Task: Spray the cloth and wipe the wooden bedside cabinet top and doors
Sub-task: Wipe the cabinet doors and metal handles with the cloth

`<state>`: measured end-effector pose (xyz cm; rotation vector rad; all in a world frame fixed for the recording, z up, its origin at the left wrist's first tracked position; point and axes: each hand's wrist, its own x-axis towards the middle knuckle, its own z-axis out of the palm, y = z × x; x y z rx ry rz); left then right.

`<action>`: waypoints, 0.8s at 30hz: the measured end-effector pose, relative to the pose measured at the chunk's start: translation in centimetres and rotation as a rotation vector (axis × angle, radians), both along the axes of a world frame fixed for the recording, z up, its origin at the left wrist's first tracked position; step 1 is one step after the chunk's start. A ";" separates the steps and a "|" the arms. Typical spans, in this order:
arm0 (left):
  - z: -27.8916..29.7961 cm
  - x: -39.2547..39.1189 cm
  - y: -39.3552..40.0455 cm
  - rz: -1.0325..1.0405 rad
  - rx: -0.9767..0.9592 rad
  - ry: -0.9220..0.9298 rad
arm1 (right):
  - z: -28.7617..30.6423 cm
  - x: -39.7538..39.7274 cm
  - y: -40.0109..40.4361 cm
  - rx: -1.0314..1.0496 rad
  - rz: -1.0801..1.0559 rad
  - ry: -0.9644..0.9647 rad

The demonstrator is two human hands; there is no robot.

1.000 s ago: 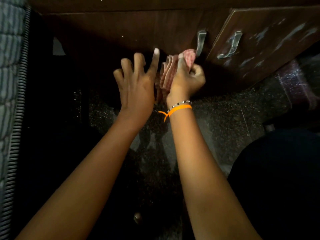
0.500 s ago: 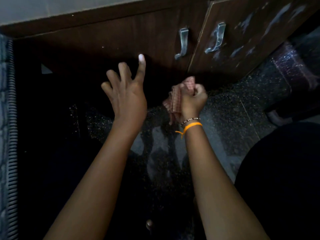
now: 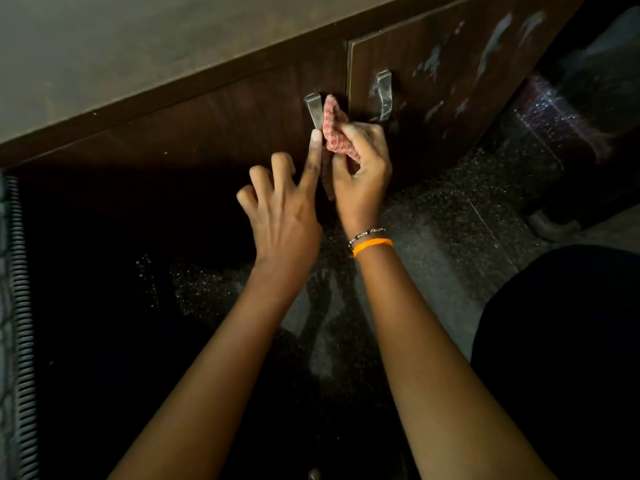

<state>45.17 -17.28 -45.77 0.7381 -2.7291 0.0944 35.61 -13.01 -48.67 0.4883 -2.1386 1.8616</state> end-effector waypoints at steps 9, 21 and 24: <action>0.3 -0.3 0.3 0.006 -0.025 0.000 | 1.8 0.1 -0.2 0.018 -0.001 0.075; 1.4 -0.4 -0.6 0.026 -0.066 -0.036 | -5.3 1.3 -1.8 -0.087 -0.092 -0.297; 1.4 -0.5 -0.5 0.042 -0.083 -0.083 | -7.9 0.7 -2.1 -0.303 -0.101 -0.715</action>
